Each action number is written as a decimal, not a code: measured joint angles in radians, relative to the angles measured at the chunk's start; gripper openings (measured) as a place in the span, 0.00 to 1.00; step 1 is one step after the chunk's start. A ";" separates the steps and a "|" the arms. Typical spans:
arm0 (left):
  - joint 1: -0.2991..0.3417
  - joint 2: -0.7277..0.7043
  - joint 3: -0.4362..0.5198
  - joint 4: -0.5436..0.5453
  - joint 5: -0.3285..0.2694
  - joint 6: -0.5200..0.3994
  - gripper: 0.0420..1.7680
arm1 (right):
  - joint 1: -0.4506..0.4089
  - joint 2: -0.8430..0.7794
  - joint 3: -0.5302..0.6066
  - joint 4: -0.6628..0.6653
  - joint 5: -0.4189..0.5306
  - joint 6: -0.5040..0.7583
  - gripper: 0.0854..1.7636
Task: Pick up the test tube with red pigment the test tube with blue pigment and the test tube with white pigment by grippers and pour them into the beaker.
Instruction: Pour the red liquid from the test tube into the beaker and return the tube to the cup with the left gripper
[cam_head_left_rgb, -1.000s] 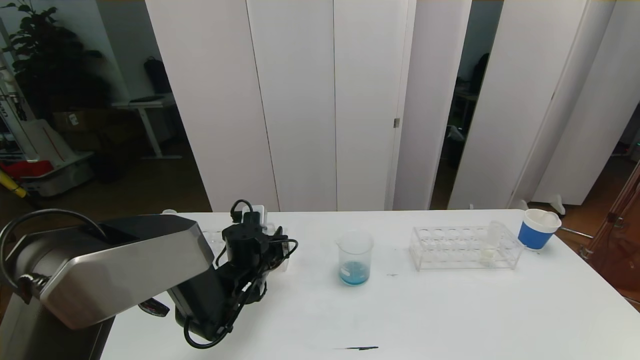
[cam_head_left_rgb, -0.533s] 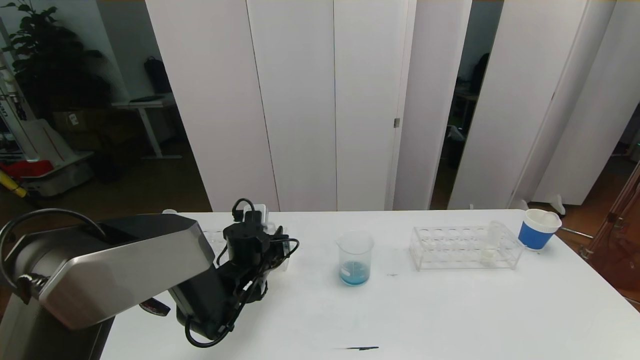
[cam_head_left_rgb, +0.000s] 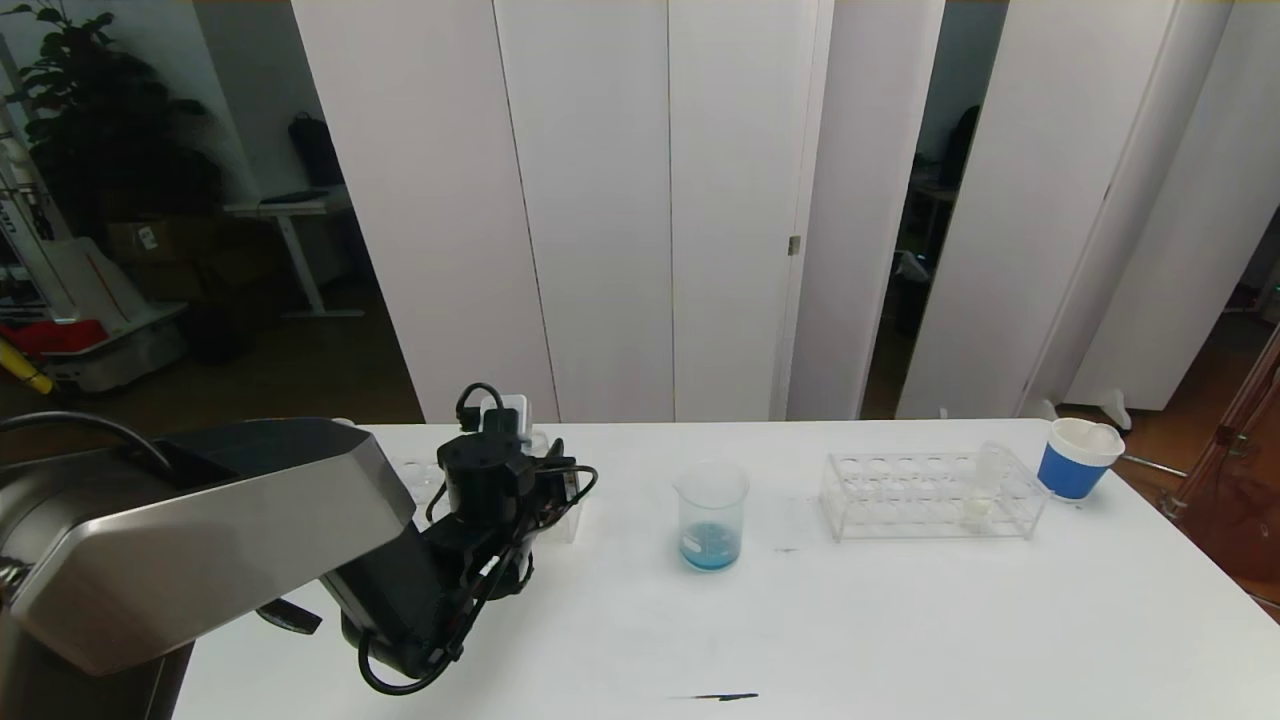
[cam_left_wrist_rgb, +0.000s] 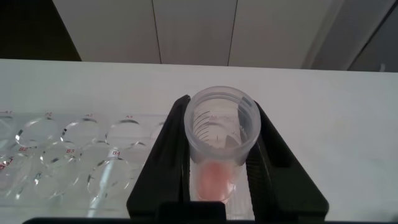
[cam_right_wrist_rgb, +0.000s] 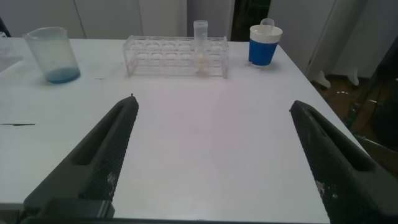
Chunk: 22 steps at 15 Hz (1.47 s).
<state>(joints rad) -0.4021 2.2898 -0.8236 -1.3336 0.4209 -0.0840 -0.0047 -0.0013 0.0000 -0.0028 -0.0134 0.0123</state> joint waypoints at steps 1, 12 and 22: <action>-0.002 -0.013 0.000 0.014 -0.001 0.014 0.32 | 0.000 0.000 0.000 0.000 0.000 0.000 0.99; -0.018 -0.206 -0.040 0.166 -0.013 0.106 0.32 | 0.000 0.000 0.000 0.000 0.000 0.000 0.99; -0.046 -0.411 -0.250 0.506 -0.167 0.133 0.32 | 0.000 0.000 0.000 0.000 0.000 0.000 0.99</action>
<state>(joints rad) -0.4479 1.8785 -1.0732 -0.8279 0.2540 0.0494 -0.0047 -0.0013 0.0000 -0.0028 -0.0138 0.0128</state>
